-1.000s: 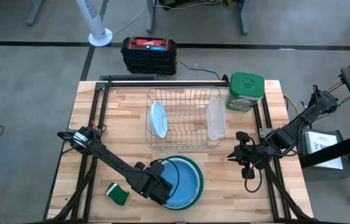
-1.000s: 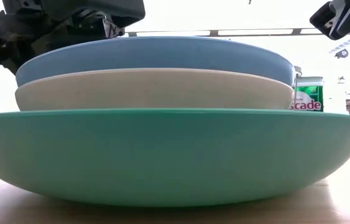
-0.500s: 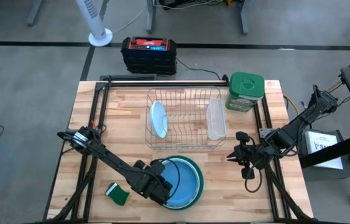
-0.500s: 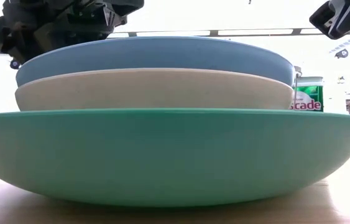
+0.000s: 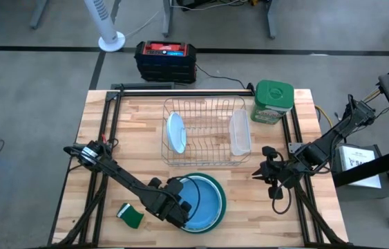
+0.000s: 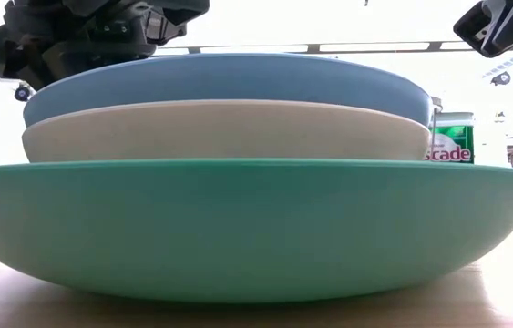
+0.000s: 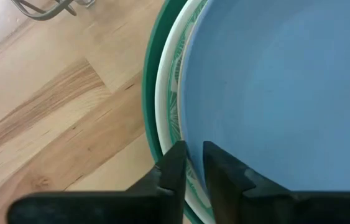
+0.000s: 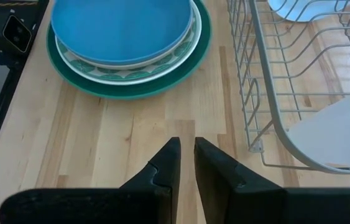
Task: Sort dishes
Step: Put the blue plate in the dish rack
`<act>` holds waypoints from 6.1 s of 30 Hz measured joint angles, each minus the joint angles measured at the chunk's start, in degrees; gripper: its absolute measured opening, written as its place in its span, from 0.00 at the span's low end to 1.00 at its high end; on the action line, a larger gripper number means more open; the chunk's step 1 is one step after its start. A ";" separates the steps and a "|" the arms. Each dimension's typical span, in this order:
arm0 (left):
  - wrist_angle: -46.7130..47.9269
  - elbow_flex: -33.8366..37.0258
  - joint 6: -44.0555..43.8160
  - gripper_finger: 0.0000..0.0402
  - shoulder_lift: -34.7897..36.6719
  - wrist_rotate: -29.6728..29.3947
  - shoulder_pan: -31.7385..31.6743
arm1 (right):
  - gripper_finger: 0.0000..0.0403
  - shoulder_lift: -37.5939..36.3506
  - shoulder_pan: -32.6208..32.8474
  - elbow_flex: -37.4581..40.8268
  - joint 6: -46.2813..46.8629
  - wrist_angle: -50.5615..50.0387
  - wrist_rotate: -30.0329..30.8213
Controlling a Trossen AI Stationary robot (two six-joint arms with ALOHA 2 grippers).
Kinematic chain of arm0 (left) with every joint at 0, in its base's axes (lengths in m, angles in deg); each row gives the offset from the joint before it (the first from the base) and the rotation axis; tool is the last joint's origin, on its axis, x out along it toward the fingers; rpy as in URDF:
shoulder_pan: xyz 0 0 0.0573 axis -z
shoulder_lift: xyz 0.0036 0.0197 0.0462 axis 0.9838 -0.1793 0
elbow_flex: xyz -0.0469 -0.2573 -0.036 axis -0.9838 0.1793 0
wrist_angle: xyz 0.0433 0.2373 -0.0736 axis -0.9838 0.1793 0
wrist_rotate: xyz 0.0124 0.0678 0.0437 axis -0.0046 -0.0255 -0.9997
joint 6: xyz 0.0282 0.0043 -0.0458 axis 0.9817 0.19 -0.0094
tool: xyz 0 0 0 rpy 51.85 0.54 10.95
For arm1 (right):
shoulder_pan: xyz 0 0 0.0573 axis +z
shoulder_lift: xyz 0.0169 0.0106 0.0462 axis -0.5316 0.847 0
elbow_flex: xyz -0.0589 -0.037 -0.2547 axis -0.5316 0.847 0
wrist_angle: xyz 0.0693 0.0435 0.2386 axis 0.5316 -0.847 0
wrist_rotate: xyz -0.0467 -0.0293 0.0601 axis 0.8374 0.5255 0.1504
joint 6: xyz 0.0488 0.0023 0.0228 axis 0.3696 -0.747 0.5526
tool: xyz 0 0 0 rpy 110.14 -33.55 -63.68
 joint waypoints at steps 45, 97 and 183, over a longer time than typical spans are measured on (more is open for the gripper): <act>15.12 -26.22 18.90 0.00 0.59 -29.02 1.93 | 0.14 0.00 -0.15 -7.32 -8.56 5.97 -0.07; 2.15 -0.11 -9.03 0.27 0.39 -6.78 1.55 | 0.41 5.27 -0.15 -8.87 -10.41 8.57 -0.11; 13.81 -30.32 22.30 0.00 -6.12 -28.56 2.89 | 0.45 18.38 -4.16 -17.56 -13.73 14.02 7.28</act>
